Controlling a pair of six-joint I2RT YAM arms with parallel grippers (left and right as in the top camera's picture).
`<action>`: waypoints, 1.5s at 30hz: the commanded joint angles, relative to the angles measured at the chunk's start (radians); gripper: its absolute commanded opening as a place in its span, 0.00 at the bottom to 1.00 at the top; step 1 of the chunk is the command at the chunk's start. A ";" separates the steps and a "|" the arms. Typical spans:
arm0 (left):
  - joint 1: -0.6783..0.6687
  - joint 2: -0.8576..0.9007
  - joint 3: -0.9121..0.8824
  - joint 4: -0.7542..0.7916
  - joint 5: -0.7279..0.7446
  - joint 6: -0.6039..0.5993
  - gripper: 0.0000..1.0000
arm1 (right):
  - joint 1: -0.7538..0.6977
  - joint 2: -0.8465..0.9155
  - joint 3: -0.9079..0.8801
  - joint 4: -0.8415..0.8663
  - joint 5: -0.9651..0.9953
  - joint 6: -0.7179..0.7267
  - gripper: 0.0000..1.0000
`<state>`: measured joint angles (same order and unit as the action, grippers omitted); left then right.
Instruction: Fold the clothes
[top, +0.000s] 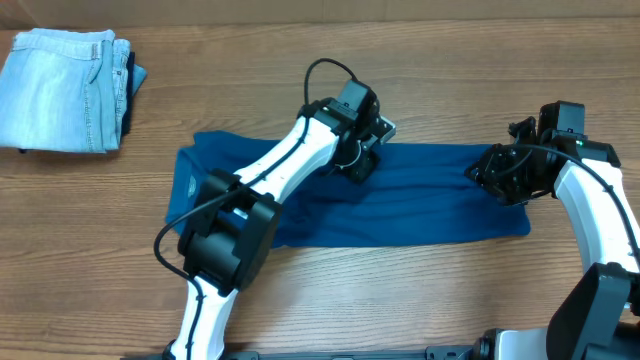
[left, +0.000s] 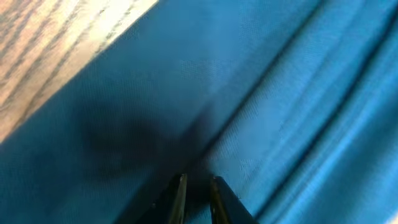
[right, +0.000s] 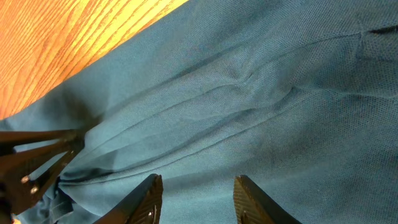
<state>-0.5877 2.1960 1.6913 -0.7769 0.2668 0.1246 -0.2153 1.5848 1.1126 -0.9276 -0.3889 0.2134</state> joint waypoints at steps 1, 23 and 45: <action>0.004 0.009 -0.001 -0.002 -0.065 -0.026 0.18 | 0.001 -0.012 0.014 0.001 -0.008 -0.005 0.41; -0.107 -0.024 0.000 -0.362 0.228 -0.093 0.07 | 0.001 -0.012 0.014 0.019 -0.005 -0.005 0.41; -0.043 -0.030 0.002 0.119 -0.060 -0.213 0.37 | -0.127 0.017 -0.010 0.071 0.240 0.120 0.67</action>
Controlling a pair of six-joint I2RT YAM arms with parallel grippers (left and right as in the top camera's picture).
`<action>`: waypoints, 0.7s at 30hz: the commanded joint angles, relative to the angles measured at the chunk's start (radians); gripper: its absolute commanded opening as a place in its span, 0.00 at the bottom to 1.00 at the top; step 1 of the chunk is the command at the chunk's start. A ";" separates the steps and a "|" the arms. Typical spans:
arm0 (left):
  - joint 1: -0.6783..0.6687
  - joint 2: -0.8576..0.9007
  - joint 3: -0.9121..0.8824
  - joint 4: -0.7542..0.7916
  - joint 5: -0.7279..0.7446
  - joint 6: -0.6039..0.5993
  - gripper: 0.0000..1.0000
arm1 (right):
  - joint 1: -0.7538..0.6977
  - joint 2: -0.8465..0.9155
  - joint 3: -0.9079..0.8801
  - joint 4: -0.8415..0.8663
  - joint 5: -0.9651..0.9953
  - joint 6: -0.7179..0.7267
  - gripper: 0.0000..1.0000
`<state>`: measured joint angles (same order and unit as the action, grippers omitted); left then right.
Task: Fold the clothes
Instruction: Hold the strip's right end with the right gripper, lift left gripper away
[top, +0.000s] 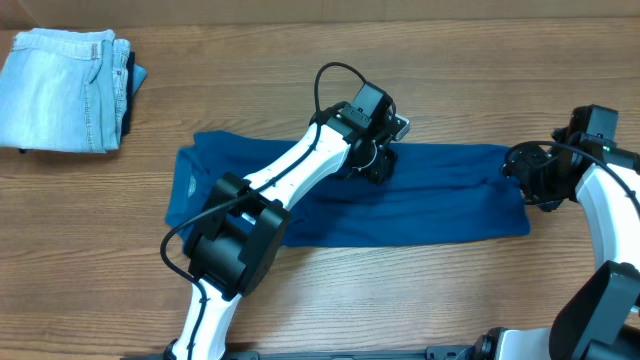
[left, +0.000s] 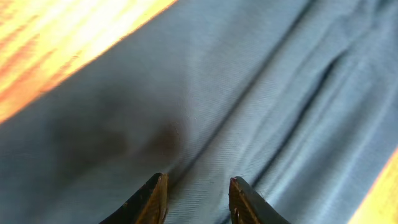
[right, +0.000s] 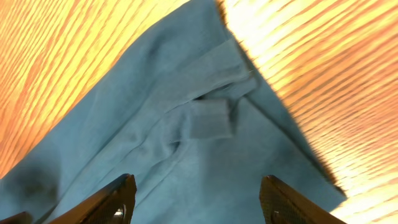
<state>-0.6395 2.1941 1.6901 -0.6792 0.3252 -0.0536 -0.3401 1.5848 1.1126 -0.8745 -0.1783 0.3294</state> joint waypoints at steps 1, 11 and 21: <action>0.012 -0.027 0.002 0.031 -0.148 -0.040 0.37 | -0.002 0.032 -0.013 0.029 0.029 0.004 0.68; 0.061 0.030 -0.004 0.048 -0.166 -0.097 0.34 | -0.002 0.153 -0.013 0.092 -0.032 -0.019 0.57; 0.050 0.112 -0.005 0.010 -0.085 -0.112 0.31 | -0.002 0.164 -0.014 0.158 -0.032 -0.026 0.56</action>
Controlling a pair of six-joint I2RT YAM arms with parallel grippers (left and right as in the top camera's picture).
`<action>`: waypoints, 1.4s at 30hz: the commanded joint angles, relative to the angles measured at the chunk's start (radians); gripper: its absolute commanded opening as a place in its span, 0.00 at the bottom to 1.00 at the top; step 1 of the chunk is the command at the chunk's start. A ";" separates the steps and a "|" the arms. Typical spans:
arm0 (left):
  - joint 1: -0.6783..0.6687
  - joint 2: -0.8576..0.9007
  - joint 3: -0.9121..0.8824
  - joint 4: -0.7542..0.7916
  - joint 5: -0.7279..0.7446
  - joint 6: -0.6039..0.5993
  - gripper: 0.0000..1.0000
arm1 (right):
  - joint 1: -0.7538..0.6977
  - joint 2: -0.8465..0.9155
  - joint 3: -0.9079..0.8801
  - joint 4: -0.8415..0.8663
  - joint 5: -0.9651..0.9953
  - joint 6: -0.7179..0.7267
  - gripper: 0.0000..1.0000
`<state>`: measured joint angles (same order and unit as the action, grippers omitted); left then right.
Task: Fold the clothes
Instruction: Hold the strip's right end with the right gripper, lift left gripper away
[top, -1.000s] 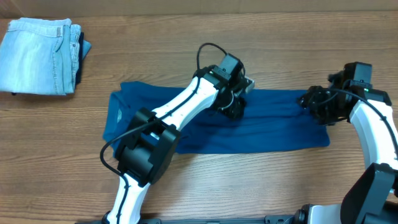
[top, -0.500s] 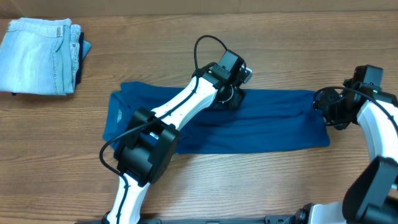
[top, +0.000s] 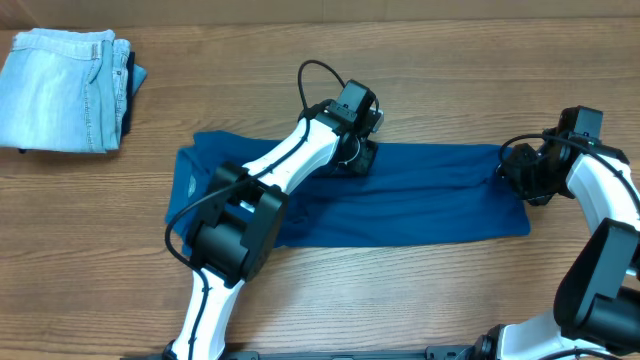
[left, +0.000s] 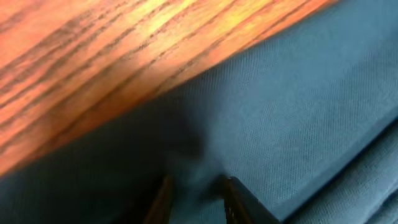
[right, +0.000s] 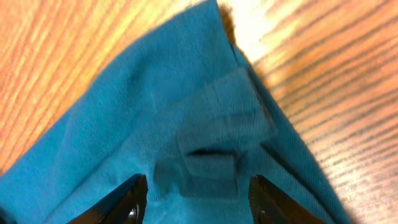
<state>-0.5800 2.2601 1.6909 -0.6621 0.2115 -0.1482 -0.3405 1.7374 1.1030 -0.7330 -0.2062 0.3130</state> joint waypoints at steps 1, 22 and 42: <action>-0.009 0.046 -0.006 -0.005 0.028 -0.018 0.32 | -0.001 0.014 -0.004 0.023 -0.005 -0.010 0.56; -0.008 0.046 -0.006 0.001 0.029 -0.032 0.32 | -0.026 0.032 0.000 0.019 -0.053 -0.032 0.04; -0.008 0.046 -0.006 -0.003 0.029 -0.032 0.32 | -0.089 -0.033 0.005 -0.006 0.239 -0.055 0.33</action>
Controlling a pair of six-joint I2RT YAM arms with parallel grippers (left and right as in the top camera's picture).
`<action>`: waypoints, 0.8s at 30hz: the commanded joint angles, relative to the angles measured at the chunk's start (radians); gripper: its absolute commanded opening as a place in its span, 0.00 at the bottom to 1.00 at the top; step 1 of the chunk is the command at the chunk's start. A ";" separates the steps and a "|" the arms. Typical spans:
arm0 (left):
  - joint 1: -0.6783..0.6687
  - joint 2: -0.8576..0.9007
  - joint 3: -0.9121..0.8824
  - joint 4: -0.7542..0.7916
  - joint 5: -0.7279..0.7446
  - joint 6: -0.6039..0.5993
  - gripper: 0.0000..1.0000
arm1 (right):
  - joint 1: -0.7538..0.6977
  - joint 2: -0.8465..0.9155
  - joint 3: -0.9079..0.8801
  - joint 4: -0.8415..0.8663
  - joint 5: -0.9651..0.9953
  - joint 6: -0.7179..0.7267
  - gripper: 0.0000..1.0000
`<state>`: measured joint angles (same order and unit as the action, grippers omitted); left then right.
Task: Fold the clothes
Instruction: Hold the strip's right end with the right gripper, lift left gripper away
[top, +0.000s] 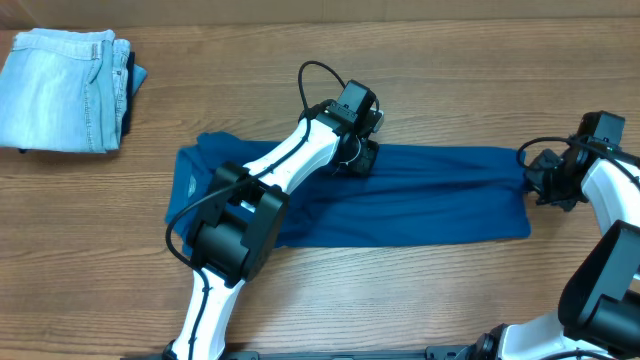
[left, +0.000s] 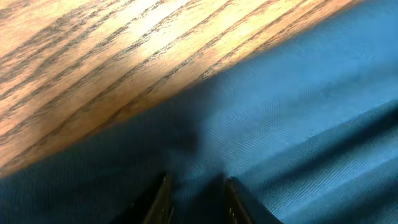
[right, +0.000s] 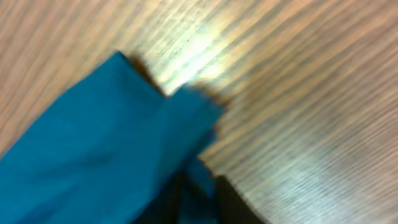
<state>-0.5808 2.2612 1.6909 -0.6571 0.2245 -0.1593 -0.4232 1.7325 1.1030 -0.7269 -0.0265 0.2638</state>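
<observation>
A long blue garment (top: 420, 195) lies flat across the table. My left gripper (top: 358, 158) is pressed down on the middle of its far edge. In the left wrist view its fingers (left: 163, 200) stand narrowly apart, with a dark pucker of the blue cloth (left: 298, 124) pinched between them. My right gripper (top: 541, 182) is at the garment's far right corner. In the right wrist view it (right: 199, 193) is shut on that corner of the cloth (right: 93, 143), which is blurred.
Folded light-blue jeans (top: 65, 88) lie on a darker garment at the far left corner. The bare wooden table (top: 480, 80) surrounds the garment. My left arm (top: 290, 165) stretches over the garment's left half.
My right gripper was open over the garment's right end. Now it is further right, shut on the far right corner. The left gripper has stayed on the far edge.
First the left gripper was shut on cloth mid-garment, and the right was open inside the right end. Then both were open and further right. Then the left sat narrowed on the far edge and the right hovered over the corner, which it now holds.
</observation>
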 joint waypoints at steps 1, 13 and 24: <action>-0.007 0.045 -0.006 -0.008 0.016 -0.021 0.32 | -0.006 -0.028 0.005 -0.016 0.060 -0.005 0.33; 0.007 0.026 0.010 -0.036 0.032 -0.021 0.37 | 0.008 -0.106 0.038 -0.013 -0.148 -0.077 0.38; 0.149 -0.238 0.134 -0.325 -0.024 -0.067 0.54 | 0.085 -0.121 0.037 -0.075 -0.319 -0.082 0.44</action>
<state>-0.5106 2.1899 1.7565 -0.9169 0.2497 -0.1844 -0.3515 1.6260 1.1229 -0.8089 -0.2665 0.1940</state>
